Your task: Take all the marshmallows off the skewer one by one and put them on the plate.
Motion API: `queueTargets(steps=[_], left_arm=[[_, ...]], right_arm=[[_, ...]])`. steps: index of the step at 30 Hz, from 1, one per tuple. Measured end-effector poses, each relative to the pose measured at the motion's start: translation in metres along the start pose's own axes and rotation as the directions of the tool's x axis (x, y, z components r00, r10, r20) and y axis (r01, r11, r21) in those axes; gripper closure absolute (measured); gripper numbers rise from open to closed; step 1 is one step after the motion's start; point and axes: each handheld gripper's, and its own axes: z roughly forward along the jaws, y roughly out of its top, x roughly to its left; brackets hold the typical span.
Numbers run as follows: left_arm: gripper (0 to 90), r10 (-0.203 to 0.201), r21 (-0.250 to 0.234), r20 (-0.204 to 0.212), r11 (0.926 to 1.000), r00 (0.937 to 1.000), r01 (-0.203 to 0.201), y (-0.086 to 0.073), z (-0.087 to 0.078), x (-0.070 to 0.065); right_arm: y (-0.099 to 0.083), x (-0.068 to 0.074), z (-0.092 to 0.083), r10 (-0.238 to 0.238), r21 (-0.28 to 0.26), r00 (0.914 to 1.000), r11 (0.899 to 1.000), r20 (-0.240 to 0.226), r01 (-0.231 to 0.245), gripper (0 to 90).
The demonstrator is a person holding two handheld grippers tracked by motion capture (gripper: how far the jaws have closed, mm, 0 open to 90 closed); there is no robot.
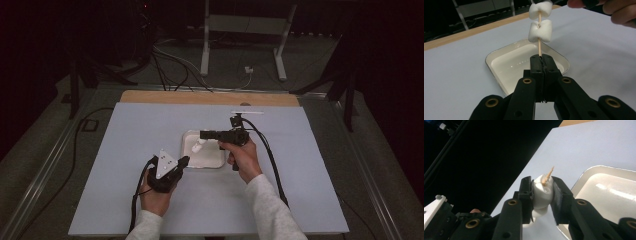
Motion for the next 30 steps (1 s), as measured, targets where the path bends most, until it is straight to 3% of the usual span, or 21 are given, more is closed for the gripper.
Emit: queueTargets(steps=[19,30], left_arm=[[90.0,0.060,0.046,-0.020,0.9972,0.9980,-0.059,-0.0027,0.0008,0.0006],[90.0,0.068,0.055,-0.025,0.9963,0.9974,-0.067,-0.0037,0.0012,0.0007]], right_arm=[[0.0025,-0.0022,-0.0041,0.007,0.005,0.9995,1.000,0.030,-0.007,77.7],[0.0045,-0.0036,-0.0089,0.018,-0.022,0.9990,1.000,0.042,-0.017,78.6]])
